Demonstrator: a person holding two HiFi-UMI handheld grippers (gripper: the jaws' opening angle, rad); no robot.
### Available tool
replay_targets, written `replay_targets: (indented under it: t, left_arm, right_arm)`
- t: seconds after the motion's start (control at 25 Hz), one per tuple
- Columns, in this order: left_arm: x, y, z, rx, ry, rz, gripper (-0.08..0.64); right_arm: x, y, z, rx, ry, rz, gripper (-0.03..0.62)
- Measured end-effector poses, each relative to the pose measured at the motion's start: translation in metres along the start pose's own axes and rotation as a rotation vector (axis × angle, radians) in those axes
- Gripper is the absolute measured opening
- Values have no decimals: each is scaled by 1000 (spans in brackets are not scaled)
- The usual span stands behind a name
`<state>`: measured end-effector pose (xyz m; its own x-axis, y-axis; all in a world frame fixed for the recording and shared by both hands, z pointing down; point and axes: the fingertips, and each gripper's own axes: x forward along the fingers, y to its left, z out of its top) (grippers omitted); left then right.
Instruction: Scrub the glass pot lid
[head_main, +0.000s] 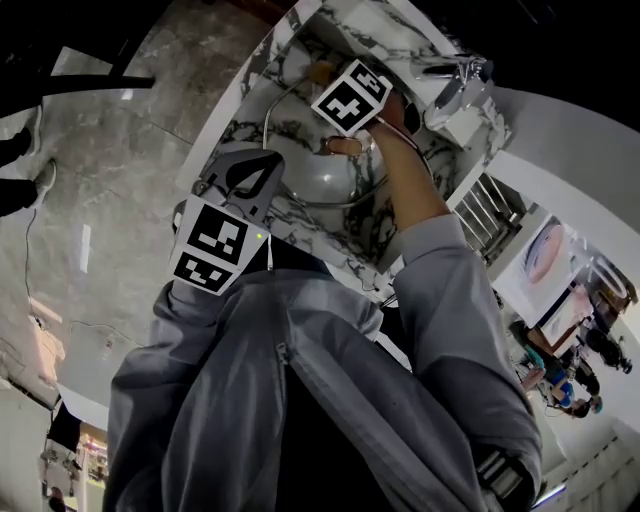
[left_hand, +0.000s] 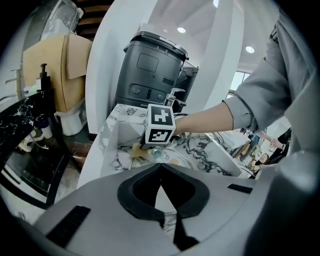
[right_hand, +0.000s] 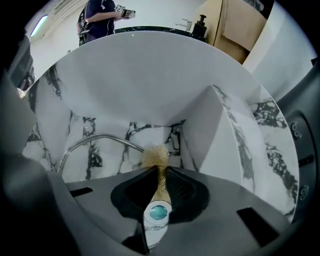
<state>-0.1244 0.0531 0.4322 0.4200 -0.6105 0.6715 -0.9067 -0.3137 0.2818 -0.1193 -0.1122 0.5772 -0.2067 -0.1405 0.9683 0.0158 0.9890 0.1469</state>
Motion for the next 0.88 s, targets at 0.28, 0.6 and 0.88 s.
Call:
replay_targets:
  t: [0.28,0.6,0.88]
  left_arm:
    - [6,2,4,3,6,-12,14]
    - [5,-1,2,-1,2,-12,14]
    - [-4,-14,-1,1,-9,-6,14]
  right_arm:
    - [9,-1,-1,-16,-2,-10,60]
    - [-1,36,9,-137,-11,42,58]
    - [-16,85,10,-232,-19,88,57]
